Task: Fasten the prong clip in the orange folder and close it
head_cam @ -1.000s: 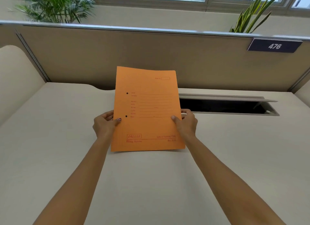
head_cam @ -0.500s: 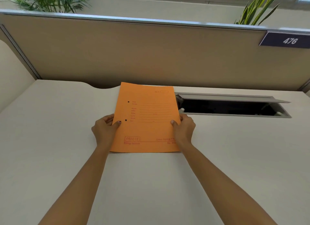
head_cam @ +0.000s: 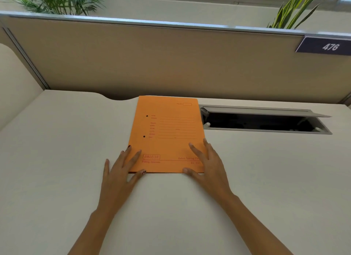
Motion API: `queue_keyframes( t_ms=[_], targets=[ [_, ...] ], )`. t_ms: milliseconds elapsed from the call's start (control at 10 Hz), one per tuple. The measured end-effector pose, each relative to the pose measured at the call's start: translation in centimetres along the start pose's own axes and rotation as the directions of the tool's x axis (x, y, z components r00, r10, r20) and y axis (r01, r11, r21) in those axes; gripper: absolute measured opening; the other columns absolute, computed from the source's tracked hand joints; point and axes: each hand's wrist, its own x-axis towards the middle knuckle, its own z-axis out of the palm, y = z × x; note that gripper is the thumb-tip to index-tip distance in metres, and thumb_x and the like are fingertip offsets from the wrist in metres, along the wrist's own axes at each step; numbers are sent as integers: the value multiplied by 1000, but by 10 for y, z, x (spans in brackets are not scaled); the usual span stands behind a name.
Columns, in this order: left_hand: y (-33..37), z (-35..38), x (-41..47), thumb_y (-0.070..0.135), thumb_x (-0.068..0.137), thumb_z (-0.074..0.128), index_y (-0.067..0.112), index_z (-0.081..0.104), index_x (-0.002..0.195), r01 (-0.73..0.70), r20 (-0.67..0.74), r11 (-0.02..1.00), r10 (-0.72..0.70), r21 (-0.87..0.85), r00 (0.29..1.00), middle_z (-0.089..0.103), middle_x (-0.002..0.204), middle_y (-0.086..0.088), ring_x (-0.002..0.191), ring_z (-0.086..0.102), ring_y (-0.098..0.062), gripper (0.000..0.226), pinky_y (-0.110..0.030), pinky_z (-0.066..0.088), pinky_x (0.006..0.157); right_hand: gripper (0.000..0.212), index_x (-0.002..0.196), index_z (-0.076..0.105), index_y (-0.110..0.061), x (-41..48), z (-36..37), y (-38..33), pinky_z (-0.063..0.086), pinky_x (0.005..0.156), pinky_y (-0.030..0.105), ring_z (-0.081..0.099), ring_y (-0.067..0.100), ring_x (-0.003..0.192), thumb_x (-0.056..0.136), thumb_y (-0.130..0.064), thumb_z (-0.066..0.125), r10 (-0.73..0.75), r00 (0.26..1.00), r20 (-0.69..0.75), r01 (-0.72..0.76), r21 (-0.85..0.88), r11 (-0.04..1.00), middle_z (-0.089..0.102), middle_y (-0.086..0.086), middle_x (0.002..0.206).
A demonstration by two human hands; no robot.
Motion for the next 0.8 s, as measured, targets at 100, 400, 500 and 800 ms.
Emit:
queue_keyframes(
  t_ms=[100,400,500,800],
  targets=[
    [-4,4,12,79,75,-6,44,8,146,-4,54,1000,2,23,999,4,158,16,147,10,-11,80,-48,1,119,81,142,31,-48,5,3,0,15,118,38,8,23,148,71,-84,26,3,1000,20,-1,-91,996,11,3,161],
    [-4,10,37,75,77,-14,37,7,148,-33,24,997,31,76,999,6,158,13,147,10,-14,83,-48,2,118,85,145,32,-38,33,9,5,2,120,35,9,19,148,73,-82,21,-3,1000,18,6,-161,987,15,3,160],
    [-2,11,39,75,77,-13,34,5,149,-14,27,998,12,59,1000,8,159,10,147,11,-16,85,-47,2,118,90,148,31,-29,31,10,3,8,120,36,11,21,148,76,-80,15,1,1000,10,1,-154,988,17,4,160],
    [33,1,31,65,83,-16,7,0,149,53,-46,999,-53,-3,998,11,159,-8,148,7,-25,90,-47,-4,118,59,139,43,2,13,4,-24,40,109,45,41,31,135,96,-37,36,-131,951,-280,71,-217,974,46,17,144]
  ],
)
